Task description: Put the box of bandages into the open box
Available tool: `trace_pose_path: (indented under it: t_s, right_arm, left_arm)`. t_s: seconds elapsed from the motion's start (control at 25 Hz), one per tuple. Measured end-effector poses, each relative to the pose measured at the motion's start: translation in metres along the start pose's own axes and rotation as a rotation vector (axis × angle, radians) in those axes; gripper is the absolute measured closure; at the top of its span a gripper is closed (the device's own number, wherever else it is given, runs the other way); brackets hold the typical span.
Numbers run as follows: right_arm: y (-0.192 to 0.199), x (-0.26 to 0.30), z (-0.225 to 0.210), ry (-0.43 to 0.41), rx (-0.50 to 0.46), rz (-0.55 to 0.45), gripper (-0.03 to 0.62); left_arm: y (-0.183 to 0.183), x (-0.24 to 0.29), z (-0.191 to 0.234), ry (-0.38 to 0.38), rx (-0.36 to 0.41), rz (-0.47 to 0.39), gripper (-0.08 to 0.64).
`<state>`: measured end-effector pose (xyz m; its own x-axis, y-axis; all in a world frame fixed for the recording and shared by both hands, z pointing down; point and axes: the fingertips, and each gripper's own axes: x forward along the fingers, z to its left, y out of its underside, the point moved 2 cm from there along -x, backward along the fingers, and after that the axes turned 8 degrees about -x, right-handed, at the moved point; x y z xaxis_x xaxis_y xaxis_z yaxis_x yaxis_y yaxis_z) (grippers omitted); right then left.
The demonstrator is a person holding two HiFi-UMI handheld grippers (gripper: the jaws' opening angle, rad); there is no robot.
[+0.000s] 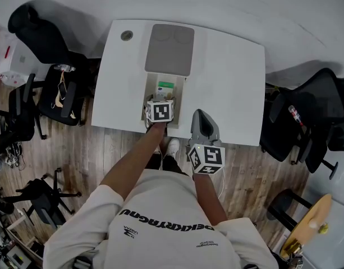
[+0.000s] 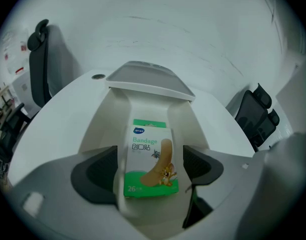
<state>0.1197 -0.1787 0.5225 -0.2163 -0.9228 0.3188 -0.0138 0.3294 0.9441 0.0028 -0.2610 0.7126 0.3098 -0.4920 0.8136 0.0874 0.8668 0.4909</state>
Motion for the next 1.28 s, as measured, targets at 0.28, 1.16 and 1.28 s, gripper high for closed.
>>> trace_pose_path:
  t_s: [0.28,1.16,1.28]
  right_arm:
    - [-0.004,-0.002,0.005,-0.002,-0.010,-0.004,0.594]
    - [-0.019,-0.020,0.018,-0.007,-0.037,-0.035,0.594]
    - [-0.023,-0.023,0.022,-0.011,-0.041,-0.042,0.594]
  left_arm:
    - [-0.009,-0.018,-0.004,0.020,0.007,-0.042,0.164]
    - [-0.026,-0.078,-0.023,0.112,0.049,-0.182,0.365]
    - [-0.030,-0.087,-0.024,0.120,0.060,-0.204,0.414]
